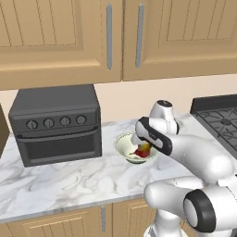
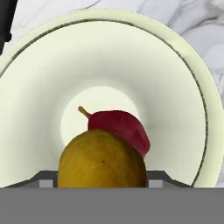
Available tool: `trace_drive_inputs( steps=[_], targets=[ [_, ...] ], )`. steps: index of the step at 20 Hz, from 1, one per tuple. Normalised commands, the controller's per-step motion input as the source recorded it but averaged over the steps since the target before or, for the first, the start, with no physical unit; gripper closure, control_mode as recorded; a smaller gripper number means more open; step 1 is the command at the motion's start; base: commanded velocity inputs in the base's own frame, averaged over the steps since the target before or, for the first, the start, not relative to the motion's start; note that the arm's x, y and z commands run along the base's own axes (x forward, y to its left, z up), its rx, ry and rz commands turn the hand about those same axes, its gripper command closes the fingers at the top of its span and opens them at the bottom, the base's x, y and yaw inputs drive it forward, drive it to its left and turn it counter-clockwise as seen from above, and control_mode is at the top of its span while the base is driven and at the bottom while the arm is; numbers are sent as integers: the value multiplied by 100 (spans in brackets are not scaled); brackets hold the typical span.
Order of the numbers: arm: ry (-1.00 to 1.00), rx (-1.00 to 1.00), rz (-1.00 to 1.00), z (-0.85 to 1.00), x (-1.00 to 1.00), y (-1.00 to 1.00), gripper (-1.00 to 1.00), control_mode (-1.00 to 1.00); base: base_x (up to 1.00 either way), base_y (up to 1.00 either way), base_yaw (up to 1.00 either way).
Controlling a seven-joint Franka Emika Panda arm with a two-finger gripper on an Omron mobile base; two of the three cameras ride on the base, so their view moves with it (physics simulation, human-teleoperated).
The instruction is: Take the squash, pear, and lemon from the freezer and place them in the bowl on the counter.
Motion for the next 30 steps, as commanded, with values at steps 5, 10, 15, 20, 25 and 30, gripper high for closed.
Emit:
trace_drive_inputs(
  steps=[5,10,15,20,25,30],
  targets=[
    [-2,0,2,-2,-28,5,100,-100,0,0,0],
    [-11,0,0,-8,-32,2,100,-100,0,0,0],
    [-5,0,0,-20,-30,12,-100,-100,0,0,0],
    [-1,0,0,-23,-7,15,-100,-100,0,0,0],
    [-3,1,0,-1,17,0,-100,-100,0,0,0],
    [-2,4,-2,6,-10,-2,-100,-100,0,0,0]
  ],
)
